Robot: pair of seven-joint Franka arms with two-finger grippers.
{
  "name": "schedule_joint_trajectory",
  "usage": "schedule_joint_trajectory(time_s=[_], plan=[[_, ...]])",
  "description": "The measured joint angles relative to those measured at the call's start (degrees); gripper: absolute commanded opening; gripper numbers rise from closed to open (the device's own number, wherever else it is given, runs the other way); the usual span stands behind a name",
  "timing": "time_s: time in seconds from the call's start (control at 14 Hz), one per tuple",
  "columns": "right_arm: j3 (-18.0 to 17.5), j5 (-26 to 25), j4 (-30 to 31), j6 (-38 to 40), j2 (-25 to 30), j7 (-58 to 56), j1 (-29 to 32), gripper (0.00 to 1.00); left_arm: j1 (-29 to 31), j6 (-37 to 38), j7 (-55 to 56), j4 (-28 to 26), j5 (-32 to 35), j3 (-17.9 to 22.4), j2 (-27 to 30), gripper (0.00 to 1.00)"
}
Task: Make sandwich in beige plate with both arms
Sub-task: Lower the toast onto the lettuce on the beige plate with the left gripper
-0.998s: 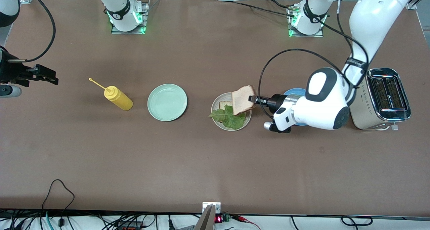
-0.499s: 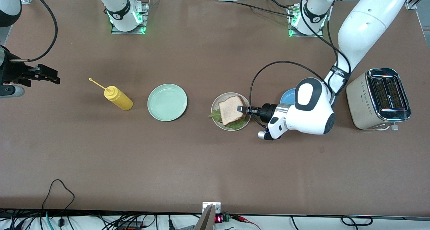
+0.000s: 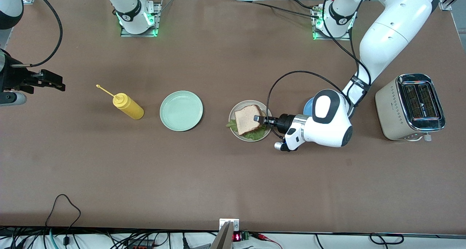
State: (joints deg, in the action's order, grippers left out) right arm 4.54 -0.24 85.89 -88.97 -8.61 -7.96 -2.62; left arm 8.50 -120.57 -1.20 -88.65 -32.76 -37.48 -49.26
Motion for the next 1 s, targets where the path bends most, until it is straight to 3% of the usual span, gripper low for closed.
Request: schedule_joint_trajectory(time_s=[0.71, 0.93, 1.0], plan=[[0.0, 0.36, 0.0, 0.01, -0.01, 0.0, 0.01, 1.0, 1.97, 0.0, -14.07, -1.7, -0.02, 0.41, -3.19, 0.06], [0.0, 0.36, 0.0, 0.01, -0.02, 0.0, 0.01, 1.0, 2.34, -0.05, -15.84, -1.7, -0.02, 0.5, -4.34, 0.2], [0.0, 0.36, 0.0, 0.01, -0.02, 0.0, 0.01, 1.0, 2.37, -0.18, -16.21, -1.7, -0.02, 0.52, -4.66, 0.34]])
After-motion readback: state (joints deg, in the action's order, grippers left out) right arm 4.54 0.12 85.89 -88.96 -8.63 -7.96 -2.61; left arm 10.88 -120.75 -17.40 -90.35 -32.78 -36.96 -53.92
